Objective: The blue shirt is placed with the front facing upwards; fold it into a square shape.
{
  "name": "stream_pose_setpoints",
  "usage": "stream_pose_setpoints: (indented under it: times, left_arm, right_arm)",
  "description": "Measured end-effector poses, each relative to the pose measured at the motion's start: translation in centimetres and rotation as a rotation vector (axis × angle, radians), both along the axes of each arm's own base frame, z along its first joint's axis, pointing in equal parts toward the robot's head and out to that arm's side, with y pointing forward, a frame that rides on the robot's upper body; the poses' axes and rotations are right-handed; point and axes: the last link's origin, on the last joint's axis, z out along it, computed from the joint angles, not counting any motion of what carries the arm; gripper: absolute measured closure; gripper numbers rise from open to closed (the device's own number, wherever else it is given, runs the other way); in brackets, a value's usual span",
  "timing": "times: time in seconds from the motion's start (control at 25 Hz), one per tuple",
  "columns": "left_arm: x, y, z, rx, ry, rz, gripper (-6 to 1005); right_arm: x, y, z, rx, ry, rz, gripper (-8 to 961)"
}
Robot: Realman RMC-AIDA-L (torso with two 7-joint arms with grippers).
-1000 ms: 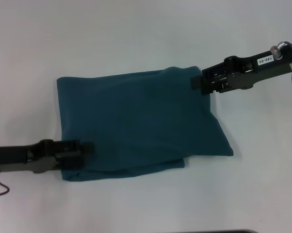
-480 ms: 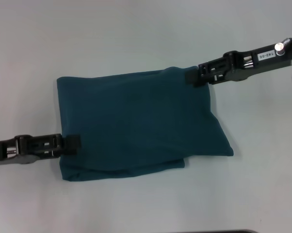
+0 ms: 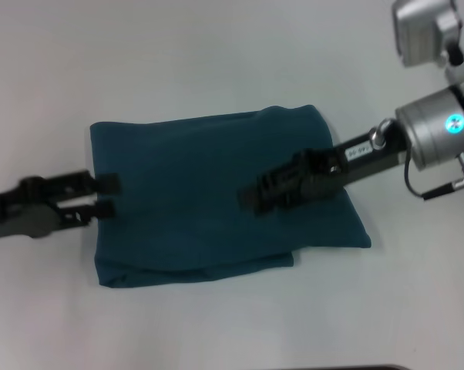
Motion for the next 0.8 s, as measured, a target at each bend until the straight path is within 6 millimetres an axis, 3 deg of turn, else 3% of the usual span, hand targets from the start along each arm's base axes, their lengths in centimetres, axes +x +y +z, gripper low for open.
stream_pose_setpoints:
  times: [0.2, 0.8]
  left_arm:
    - [-1.2, -0.3, 1.4, 0.069, -0.012, 0.061, 195]
    - [-1.2, -0.4, 1.2, 0.072, -0.015, 0.062, 195]
  right_arm:
    - [0.1, -1.1, -1.0, -0.061, -0.018, -0.03, 432]
    - [1.5, -1.0, -4.2, -0.001, -0.107, -0.108, 433]
